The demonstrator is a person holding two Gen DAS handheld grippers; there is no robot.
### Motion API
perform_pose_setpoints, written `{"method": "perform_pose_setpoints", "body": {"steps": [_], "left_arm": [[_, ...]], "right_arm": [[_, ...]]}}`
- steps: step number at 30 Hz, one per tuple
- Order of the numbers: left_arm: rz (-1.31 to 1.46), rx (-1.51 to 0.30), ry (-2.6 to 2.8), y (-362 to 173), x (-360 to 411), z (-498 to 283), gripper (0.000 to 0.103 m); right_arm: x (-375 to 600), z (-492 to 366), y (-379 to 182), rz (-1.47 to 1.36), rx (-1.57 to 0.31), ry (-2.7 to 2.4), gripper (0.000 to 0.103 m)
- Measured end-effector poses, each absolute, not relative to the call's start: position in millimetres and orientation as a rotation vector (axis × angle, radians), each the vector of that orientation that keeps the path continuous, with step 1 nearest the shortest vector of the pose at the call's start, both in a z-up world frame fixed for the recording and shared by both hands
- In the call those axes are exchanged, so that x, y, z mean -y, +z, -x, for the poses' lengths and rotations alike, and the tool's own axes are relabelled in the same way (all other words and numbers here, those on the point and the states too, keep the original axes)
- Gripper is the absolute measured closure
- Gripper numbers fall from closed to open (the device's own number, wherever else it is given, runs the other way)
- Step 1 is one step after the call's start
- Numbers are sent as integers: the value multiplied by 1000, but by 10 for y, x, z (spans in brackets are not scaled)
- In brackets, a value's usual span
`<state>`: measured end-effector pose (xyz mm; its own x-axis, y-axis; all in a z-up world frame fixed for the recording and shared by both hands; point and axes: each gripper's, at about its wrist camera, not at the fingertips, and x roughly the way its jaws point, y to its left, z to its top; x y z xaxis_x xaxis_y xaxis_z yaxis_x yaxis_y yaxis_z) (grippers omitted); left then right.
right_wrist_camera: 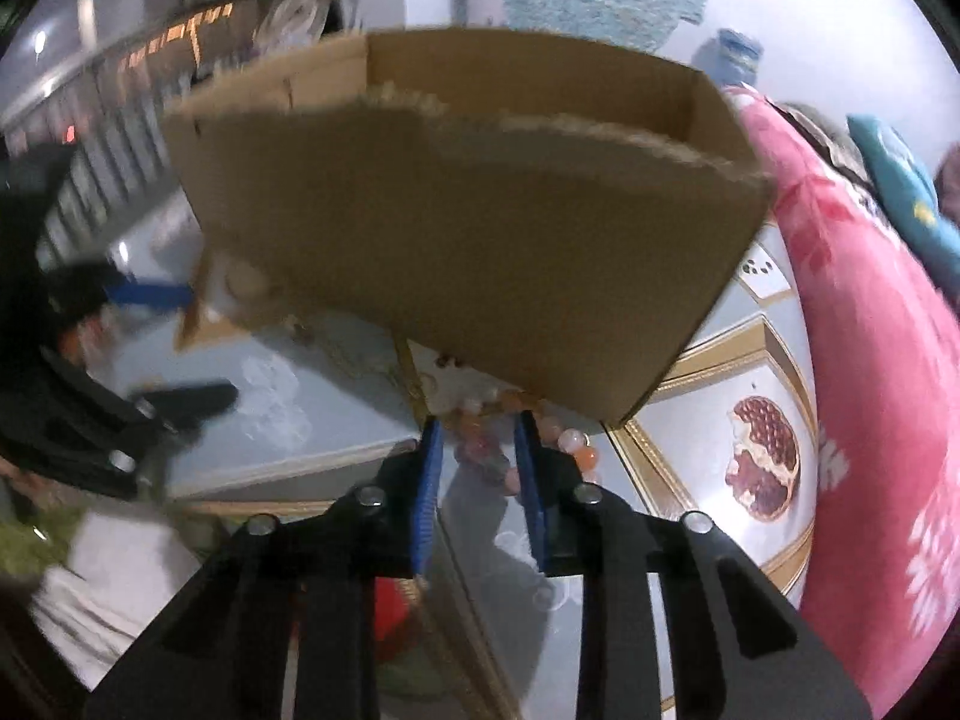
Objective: Organize jewelry
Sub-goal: 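Withdraw both grippers from the box back over the table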
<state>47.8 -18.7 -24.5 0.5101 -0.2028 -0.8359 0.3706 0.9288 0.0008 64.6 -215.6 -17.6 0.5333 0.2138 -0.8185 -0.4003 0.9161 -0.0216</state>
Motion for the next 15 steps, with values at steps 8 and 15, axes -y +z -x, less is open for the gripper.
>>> {"method": "perform_pose_setpoints", "body": {"steps": [8,15], "left_arm": [[-181,-966,-354,-265,189,-494,13],[-91,-941,-376,-220,-137,-466,13]], "right_arm": [[2419,-663,2,88,-926,369,93],[2795,-642,356,-186,-855,430,93]]}}
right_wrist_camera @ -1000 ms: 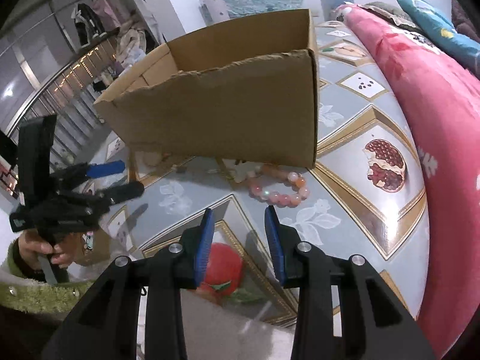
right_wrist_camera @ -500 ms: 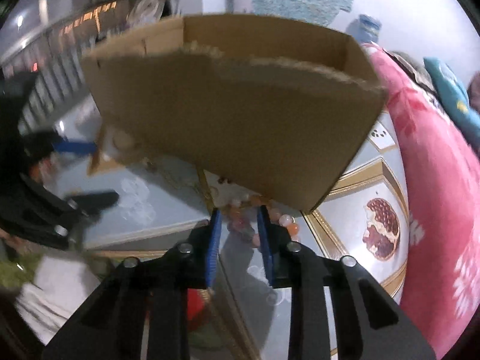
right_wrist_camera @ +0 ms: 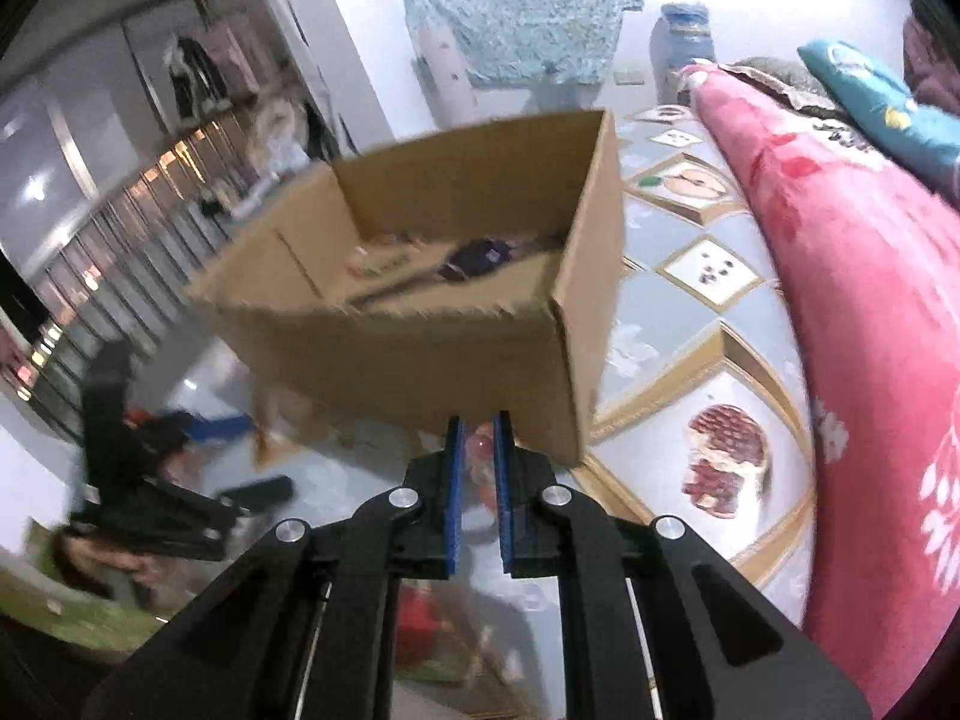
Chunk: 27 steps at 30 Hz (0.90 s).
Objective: Organize jewelry
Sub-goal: 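Withdraw both grippers from the box back over the table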
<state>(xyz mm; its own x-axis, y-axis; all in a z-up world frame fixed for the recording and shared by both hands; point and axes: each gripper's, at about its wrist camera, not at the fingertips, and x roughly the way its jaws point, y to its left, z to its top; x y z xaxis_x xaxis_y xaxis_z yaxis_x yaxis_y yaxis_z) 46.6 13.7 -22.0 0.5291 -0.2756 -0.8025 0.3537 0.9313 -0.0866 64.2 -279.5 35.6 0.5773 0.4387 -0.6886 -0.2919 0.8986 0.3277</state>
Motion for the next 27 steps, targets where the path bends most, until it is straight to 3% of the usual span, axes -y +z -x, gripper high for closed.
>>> {"method": "perform_pose_setpoints", "body": {"steps": [7,18,24,27], "left_arm": [[-59,-894,-368,-117,-434,-234,13],[-21,-888,-303,-94,-726,54,13],[-41,-844,-320,-35,-631,54,13],[-51,-814,-364,17,-506,15,20]], "right_arm": [[2309,-748,423,-202,-858,609,93],[1022,-1094,95,-190,-958,832,93],[1280,-990,-21,-180,-995,752,91],[1569,-866,18,-189,-985,696,91]]}}
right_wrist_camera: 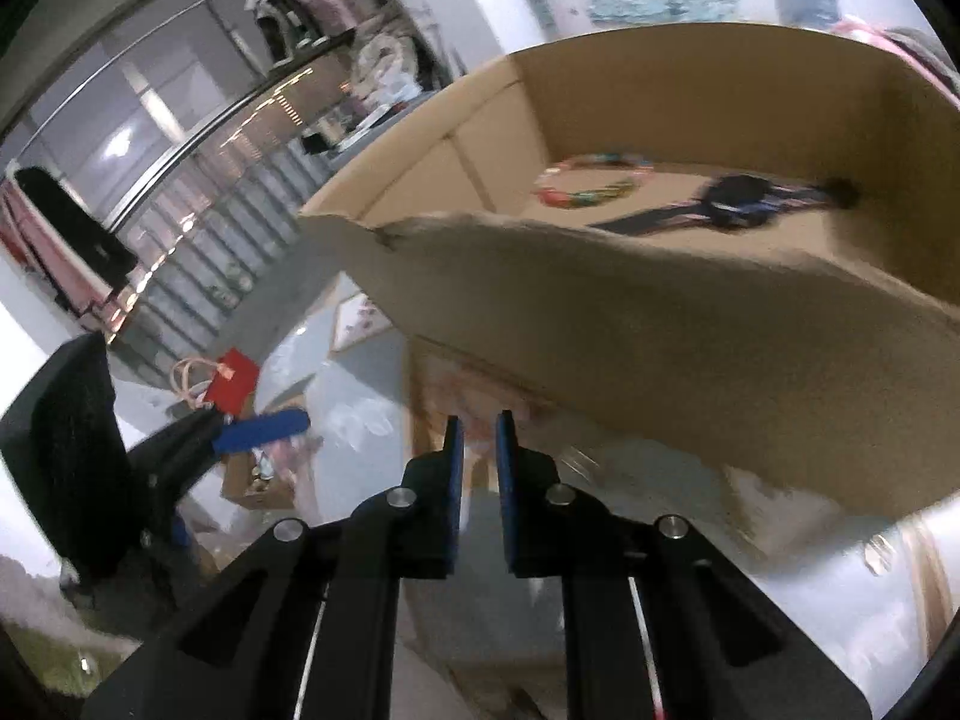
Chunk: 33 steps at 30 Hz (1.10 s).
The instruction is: Organize jewelry
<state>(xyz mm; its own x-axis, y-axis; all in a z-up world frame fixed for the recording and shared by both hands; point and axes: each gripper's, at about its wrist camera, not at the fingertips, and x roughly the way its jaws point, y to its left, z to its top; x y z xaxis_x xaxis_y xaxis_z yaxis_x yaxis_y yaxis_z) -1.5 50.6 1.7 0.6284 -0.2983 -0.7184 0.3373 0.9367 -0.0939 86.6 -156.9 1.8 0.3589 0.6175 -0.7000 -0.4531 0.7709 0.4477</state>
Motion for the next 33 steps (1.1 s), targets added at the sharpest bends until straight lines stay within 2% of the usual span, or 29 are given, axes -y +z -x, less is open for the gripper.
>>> {"method": "perform_pose_setpoints", "body": {"steps": [8,14,20,33], "left_arm": [[-49,-810,-539,36,-86,-178,48],[-138,-829,-583,-41,250,-326,69],[-156,-850,-590,-119,323,-516,76],[-127,-903,-674,-224,414,-670,76]], "right_arm": [[2201,-531,-60,-183,-984,514,91],[2280,-580,-166,-150,-979,467,91],[2250,-671,-232,-144,-981,498,91],[2241,-704,-284,-183,-994,503,91]]}}
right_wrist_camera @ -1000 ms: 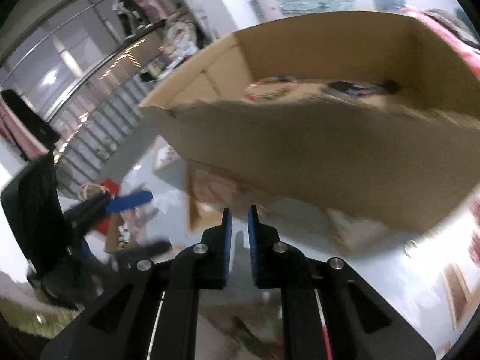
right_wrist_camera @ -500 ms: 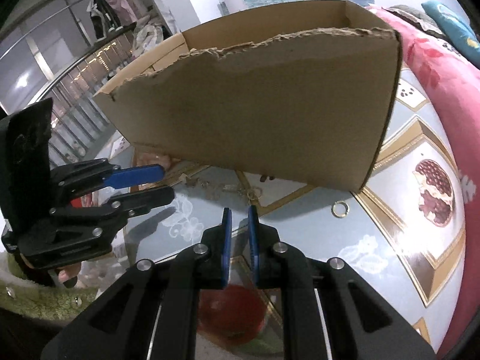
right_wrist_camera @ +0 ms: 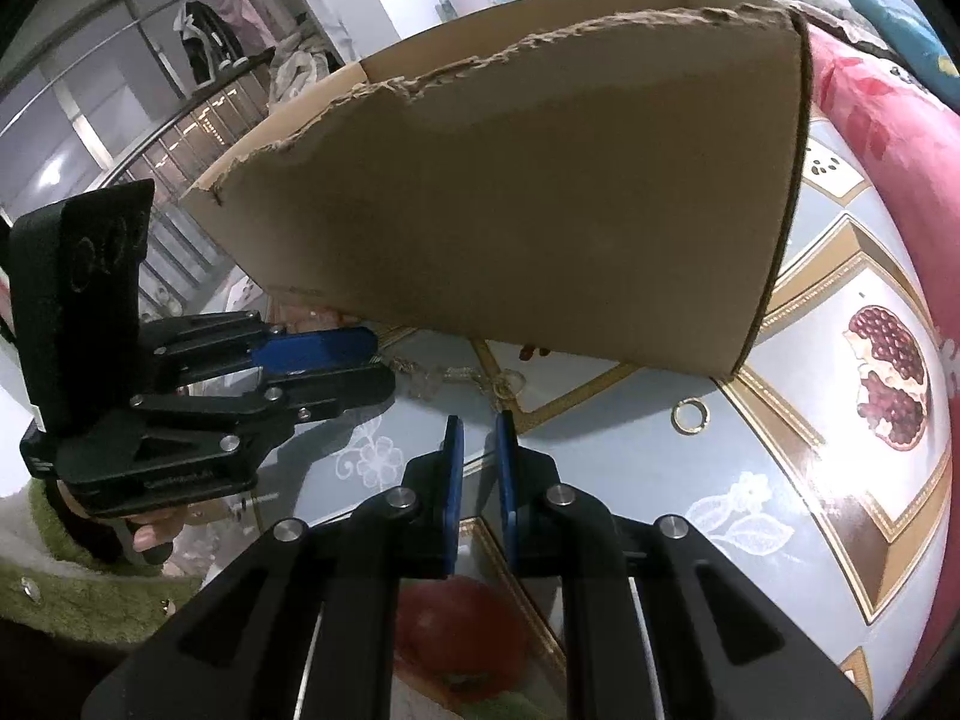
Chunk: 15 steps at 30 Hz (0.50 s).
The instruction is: Organize jewelry
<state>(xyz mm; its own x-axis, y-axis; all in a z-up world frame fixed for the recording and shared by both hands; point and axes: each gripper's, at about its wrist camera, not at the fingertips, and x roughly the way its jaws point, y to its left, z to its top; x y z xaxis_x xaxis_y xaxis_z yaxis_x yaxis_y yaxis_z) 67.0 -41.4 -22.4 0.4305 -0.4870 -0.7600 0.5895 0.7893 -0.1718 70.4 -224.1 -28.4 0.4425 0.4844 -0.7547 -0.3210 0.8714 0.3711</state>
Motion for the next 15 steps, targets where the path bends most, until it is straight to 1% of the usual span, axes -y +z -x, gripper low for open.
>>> {"method": "perform_pose_setpoints", "body": {"steps": [15], "left_arm": [[-99,-945,-702,-231,433,-335,76]], "right_arm": [[2252,-669,-299,-200,-997,483,91]]}}
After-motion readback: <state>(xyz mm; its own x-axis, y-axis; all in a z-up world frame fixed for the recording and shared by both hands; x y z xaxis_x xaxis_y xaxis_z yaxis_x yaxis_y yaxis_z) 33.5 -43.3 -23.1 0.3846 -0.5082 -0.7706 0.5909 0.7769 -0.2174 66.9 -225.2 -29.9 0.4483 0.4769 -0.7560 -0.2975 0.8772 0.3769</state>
